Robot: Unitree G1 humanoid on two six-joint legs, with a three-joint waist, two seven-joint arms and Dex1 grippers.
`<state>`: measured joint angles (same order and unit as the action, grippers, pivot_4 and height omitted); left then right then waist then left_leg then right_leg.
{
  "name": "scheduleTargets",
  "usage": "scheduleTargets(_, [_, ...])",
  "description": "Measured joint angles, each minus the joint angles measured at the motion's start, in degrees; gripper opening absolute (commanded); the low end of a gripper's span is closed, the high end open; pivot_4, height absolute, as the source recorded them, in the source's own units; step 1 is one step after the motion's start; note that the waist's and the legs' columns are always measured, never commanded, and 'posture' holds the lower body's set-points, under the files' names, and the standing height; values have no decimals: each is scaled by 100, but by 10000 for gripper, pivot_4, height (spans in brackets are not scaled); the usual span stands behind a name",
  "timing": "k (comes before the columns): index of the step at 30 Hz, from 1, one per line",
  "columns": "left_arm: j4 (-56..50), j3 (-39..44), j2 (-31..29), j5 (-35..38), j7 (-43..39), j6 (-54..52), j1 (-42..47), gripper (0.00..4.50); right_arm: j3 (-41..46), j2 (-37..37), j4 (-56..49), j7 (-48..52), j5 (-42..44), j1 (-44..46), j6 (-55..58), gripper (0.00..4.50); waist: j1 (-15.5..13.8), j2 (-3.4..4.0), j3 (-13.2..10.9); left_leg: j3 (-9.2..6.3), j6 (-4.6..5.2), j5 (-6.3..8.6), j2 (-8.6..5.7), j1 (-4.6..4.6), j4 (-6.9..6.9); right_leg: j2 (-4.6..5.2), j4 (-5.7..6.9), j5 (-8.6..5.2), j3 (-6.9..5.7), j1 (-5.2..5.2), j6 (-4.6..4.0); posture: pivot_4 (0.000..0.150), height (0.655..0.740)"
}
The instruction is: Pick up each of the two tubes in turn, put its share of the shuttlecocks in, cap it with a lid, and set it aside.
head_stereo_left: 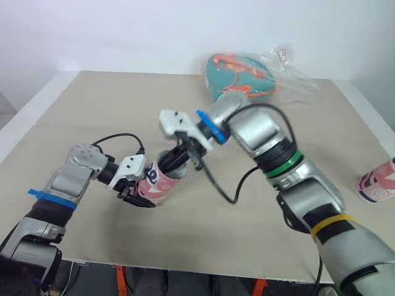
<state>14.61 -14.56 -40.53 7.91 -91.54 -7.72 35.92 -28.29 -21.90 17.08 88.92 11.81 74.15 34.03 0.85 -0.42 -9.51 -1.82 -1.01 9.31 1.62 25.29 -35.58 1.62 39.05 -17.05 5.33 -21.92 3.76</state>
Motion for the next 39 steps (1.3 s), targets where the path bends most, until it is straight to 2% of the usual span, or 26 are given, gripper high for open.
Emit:
scheduleTargets(7, [-125, 120, 156, 57, 95, -30, -150, 29703, 417, -1373, -189, 80, 773, 104, 380, 117, -4, 5, -4, 2, 0, 0, -9, 4, 2, 13, -2, -2, 1, 12, 3, 1500, 7387])
scheduleTargets(10, [-168, 129, 319, 130, 131, -45, -172, 29703, 575, -1782, -438, 81, 779, -41, 371, 117, -12, 2, -5, -1, 0, 0, -10, 11, 1, 15, -3, -4, -2, 11, 7, 1500, 7387])
scheduleTargets(16, [-550, 154, 927, 675, 394, -239, -414, 29703, 1404, -3002, -1379, -292, 677, -1691, 65, 117, 49, -34, -37, 0, -2, 1, -3, 67, -1, 5, 7, 5, 2, -50, -1, 1500, 7387])
scheduleTargets(19, [-813, 275, 1168, 966, 599, -241, -408, 29703, 1704, -3511, -1659, -593, 585, -2350, 240, 8806, 79, -26, -41, -4, -1, 2, 12, 72, 3, -16, 12, 11, 4, -64, -12, 1500, 7387])
scheduleTargets(25, [-834, 233, 1660, 1008, 989, 134, -784, 29703, 2089, -4884, -1929, -593, 365, -4154, 200, 38713, 69, -17, -44, 9, 5, 5, 9, 69, -6, -15, 8, 8, 20, -54, -5, 1500, 7387])
scheduleTargets(30, [-605, -6, 2138, 888, 1279, 538, -958, 29703, 2352, -5510, -1582, -428, 240, -4716, -33, 38713, 89, -11, -47, 21, 1, 1, 12, 54, -22, -17, 5, 17, 33, -43, 10, 1500, 7387])
scheduleTargets(39, [150, -58, 2541, 685, 1629, 1369, -847, 29703, 2148, -5133, -610, -470, -132, -4752, -396, 38713, 154, -11, -46, 45, -2, -17, 14, 24, -20, -18, 4, 30, 61, -30, 41, 1500, 7387])
